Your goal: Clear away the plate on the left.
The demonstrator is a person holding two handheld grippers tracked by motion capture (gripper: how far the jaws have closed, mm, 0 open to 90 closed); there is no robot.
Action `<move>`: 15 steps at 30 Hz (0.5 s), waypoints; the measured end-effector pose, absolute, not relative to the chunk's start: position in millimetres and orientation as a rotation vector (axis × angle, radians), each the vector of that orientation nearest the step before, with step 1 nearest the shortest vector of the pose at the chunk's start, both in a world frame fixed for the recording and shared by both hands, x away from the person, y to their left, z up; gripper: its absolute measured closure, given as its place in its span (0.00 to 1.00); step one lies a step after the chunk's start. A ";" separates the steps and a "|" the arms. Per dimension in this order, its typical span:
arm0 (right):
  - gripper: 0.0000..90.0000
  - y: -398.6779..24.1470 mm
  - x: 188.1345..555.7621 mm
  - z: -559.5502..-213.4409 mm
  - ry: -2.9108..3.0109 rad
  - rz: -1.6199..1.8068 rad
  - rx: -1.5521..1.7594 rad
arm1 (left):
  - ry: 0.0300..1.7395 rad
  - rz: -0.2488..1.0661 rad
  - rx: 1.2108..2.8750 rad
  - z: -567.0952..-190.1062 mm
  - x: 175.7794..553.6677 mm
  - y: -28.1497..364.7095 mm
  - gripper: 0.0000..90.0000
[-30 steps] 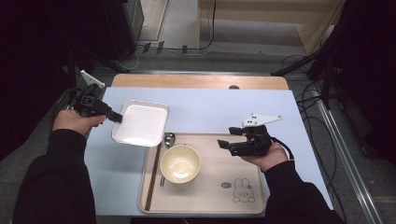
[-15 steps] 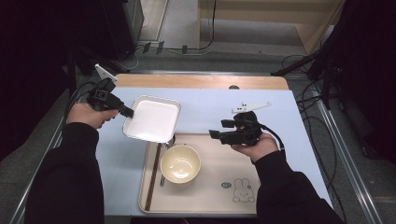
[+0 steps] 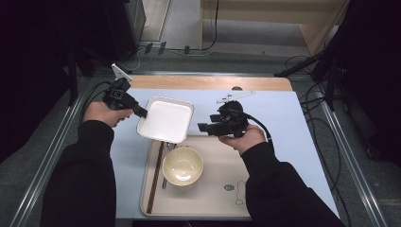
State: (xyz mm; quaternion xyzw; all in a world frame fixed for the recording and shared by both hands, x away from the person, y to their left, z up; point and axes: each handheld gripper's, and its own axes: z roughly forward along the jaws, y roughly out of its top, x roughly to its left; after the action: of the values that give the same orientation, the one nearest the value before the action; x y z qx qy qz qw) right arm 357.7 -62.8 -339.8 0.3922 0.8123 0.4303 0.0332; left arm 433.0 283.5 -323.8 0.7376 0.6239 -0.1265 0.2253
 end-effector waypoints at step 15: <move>0.56 -34.3 379.5 -346.7 2.531 1.214 1.463 | 1.675 -0.332 2.045 -323.9 435.6 262.5 0.99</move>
State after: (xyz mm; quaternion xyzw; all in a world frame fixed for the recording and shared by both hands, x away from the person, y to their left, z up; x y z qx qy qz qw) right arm 379.5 -34.3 -346.7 0.4620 0.7996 0.3834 -0.0120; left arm 435.6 262.5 -323.9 0.7459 0.6109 -0.1210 0.2363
